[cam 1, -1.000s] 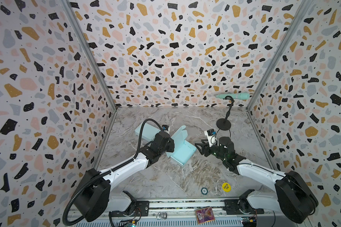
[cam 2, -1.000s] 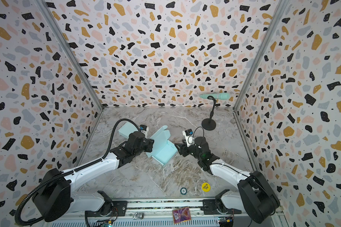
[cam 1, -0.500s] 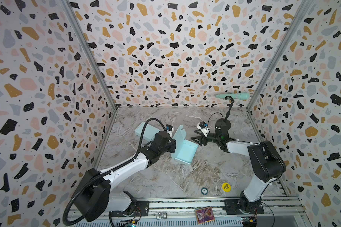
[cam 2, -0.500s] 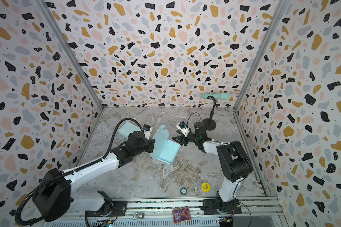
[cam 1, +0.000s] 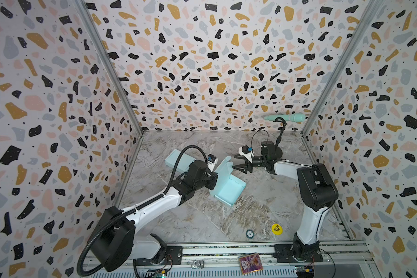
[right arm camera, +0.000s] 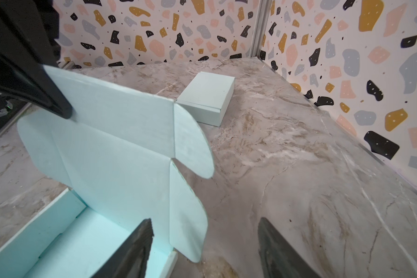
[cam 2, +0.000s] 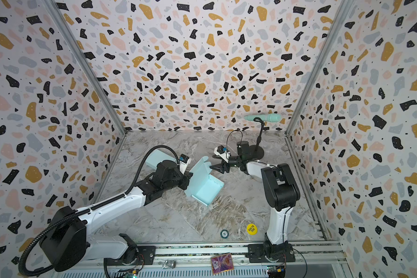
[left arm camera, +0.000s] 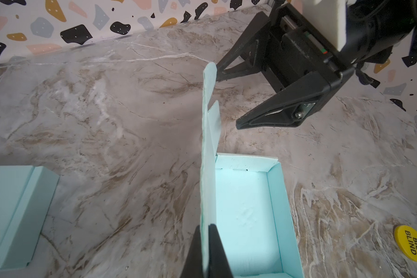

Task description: Fold the paper box

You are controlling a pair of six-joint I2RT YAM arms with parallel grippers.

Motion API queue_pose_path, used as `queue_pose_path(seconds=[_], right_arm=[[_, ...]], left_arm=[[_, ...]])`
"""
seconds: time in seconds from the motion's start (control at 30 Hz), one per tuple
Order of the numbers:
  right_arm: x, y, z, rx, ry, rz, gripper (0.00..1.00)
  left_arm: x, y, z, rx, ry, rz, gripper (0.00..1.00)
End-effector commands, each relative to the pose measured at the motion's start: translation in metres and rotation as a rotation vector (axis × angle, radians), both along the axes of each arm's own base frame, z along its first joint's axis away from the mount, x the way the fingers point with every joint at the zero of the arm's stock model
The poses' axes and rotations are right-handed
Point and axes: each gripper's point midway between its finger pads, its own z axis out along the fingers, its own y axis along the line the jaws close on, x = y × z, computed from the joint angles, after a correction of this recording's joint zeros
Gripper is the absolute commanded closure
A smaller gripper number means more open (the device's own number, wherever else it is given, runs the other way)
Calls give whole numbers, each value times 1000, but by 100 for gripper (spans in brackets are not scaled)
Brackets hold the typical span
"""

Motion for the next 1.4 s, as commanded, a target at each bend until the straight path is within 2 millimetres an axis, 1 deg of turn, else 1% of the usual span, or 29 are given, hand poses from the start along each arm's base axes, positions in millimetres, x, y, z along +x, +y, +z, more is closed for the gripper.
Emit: queue_pose_path(seconds=[0.0, 0.1, 0.17, 0.23, 0.37, 0.57, 0.6, 0.63, 0.67, 0.7, 0.8, 0.87, 0.93, 0.97, 1.07, 1.13, 1.23, 1.3, 1.37], right_arm=[[-10, 6, 7, 5, -4, 77, 34], [-13, 11, 7, 0, -11, 90, 38], [-17, 18, 5, -18, -21, 102, 39], [-20, 23, 2, -35, -29, 112, 44], [-22, 25, 1, -35, -28, 118, 65], [-25, 24, 3, -42, -28, 106, 86], [-24, 23, 2, -48, -25, 97, 90], [-25, 23, 2, -51, -21, 91, 91], [-26, 22, 2, -54, -14, 85, 92], [-27, 21, 3, -52, -12, 75, 92], [-30, 17, 2, -59, -7, 20, 94], [-30, 12, 4, -56, 5, -49, 95], [-31, 8, 7, -37, 31, -110, 96], [-30, 4, 7, -27, 58, -159, 95], [-42, 1, 7, -11, 104, -210, 95], [-50, -2, 5, -28, 113, -237, 96], [-54, -7, 4, -42, 158, -295, 95], [-59, -10, 2, -60, 151, -332, 95], [-64, -14, -3, -77, 146, -348, 95]], left_arm=[[4, -9, 20, -22, -49, -45, 100], [4, -10, 19, -15, -50, -49, 100], [5, -10, 20, -15, -56, -51, 100], [5, -10, 20, -10, -58, -49, 100], [6, -8, 21, 1, -60, -41, 100], [10, -1, 14, 35, -55, -7, 100], [10, 0, 13, 41, -54, 3, 99], [11, 2, 13, 41, -55, 10, 95], [11, 3, 13, 38, -57, 18, 86], [12, 5, 14, 38, -61, 31, 75], [11, 14, 15, 35, -61, 76, 53], [9, 27, 14, 33, -57, 139, 39], [5, 41, 10, 9, -46, 193, 30], [2, 46, 9, -15, -42, 210, 28], [-15, 51, 5, -78, -35, 206, 26], [-22, 54, -2, -116, -31, 210, 26], [-32, 50, -8, -169, -16, 180, 26], [-32, 50, -10, -191, -23, 183, 27], [-28, 54, -10, -183, -46, 204, 28]])
